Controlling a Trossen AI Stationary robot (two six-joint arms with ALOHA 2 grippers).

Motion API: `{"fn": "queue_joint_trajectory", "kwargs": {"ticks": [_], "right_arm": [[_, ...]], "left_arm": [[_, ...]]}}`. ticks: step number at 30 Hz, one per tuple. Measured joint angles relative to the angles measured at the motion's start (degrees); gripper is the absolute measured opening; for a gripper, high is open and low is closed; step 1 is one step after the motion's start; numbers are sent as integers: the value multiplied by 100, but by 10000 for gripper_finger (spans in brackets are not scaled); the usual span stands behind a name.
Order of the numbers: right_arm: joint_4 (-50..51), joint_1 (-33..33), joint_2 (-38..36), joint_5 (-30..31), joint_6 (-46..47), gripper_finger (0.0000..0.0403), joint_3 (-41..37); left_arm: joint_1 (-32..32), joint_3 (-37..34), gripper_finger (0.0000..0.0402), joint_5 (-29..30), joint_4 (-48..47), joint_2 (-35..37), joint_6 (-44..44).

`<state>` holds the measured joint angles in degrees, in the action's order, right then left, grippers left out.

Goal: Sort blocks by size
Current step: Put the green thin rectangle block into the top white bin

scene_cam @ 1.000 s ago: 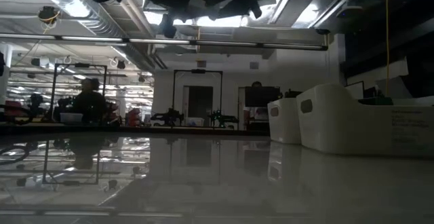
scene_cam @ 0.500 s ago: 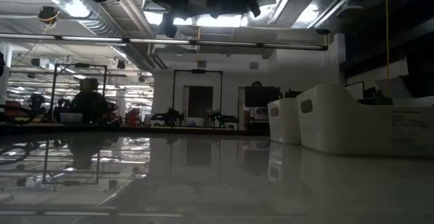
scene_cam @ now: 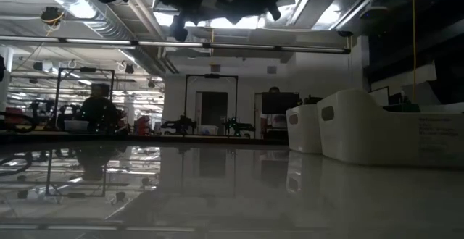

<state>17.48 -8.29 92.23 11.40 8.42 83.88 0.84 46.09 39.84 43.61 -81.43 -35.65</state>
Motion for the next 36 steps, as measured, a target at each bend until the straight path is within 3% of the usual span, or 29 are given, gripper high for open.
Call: {"fn": "queue_joint_trajectory", "kwargs": {"ticks": [6,11,18,23,29,36], "right_arm": [[309,2,-82,-69,-7,66,0],[591,2,-110,-87,-98,53,0],[1740,0,-362,-84,-141,64,-22],[3138,0,-686,-90,-137,56,-15],[5083,2,-835,-388,204,64,-32],[5473,2,-839,-495,535,73,-595]], "left_arm": [[-1,11,144,-234,41,4,53],[-2,14,189,-299,36,41,171],[-4,39,216,-276,-66,467,1441],[-17,36,214,-266,-1289,1300,2155],[-4,33,215,-252,-3891,2678,2094],[-4,28,212,-237,-6196,3907,1749]]}}
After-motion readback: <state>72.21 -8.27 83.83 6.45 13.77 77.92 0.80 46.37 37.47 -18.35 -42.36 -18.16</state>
